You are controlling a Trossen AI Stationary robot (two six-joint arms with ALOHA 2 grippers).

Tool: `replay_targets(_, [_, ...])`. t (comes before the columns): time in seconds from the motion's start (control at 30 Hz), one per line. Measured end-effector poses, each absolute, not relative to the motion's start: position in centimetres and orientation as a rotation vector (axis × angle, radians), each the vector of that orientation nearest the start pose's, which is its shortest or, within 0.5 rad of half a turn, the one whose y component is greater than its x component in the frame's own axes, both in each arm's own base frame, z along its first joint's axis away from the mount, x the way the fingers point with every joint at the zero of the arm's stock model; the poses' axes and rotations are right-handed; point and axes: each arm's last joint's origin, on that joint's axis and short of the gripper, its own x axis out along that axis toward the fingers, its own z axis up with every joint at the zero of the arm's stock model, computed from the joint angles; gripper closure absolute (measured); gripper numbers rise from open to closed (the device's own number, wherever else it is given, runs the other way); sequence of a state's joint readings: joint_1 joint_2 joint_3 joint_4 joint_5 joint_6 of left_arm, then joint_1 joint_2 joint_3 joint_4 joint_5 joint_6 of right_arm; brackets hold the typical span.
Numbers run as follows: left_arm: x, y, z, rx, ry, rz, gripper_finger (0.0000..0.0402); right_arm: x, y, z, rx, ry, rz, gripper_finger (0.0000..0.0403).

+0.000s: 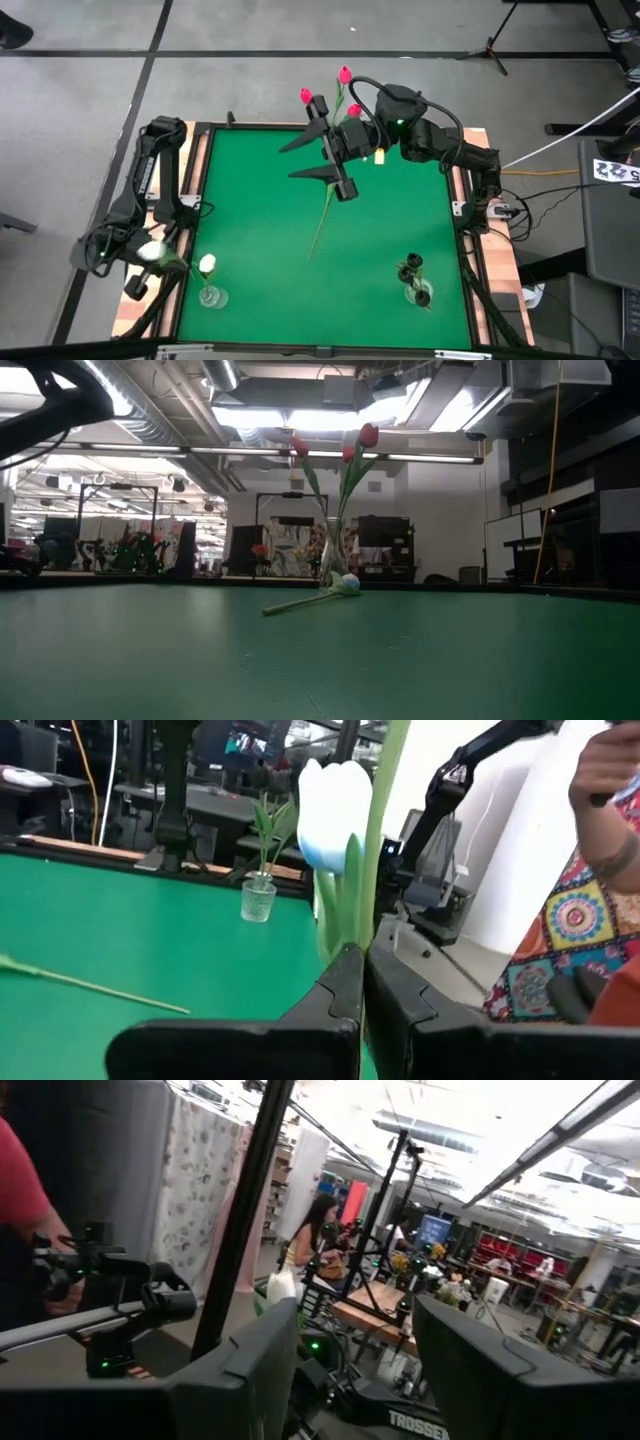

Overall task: Sort flowers into vase by color
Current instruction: Put the bottom white tulip into the bottom left transparent vase

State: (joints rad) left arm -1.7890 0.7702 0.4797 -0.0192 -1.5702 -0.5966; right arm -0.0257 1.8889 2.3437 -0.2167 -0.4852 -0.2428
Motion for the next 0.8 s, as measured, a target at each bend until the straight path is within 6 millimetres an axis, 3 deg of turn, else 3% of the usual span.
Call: replay_targets(0.8, [-0.6, -17.0, 23.1, -0.318, 0.033, -0.207, 0.0401, 38.9, 0.2, 53.6, -0.31, -0.263, 0.352, 0.0203])
